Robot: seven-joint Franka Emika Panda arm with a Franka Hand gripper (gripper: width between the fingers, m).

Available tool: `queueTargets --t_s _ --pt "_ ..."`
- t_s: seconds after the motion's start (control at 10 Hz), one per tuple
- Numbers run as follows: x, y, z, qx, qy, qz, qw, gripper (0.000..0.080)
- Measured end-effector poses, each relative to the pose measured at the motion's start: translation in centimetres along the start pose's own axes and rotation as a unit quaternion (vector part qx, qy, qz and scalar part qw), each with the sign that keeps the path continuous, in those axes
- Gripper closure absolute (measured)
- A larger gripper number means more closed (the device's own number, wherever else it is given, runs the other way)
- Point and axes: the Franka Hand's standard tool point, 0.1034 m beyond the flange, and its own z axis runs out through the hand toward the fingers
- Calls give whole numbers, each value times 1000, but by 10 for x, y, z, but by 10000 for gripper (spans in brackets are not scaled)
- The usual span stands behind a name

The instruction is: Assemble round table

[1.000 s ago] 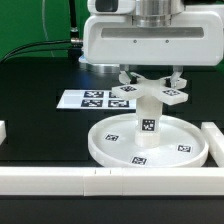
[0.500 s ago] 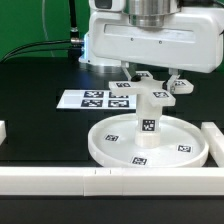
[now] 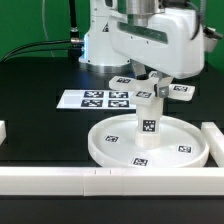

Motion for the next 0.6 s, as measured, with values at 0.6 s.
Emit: queueTargets --t_s 0.6 --pt "-5 -5 -30 6 -20 20 1000 152"
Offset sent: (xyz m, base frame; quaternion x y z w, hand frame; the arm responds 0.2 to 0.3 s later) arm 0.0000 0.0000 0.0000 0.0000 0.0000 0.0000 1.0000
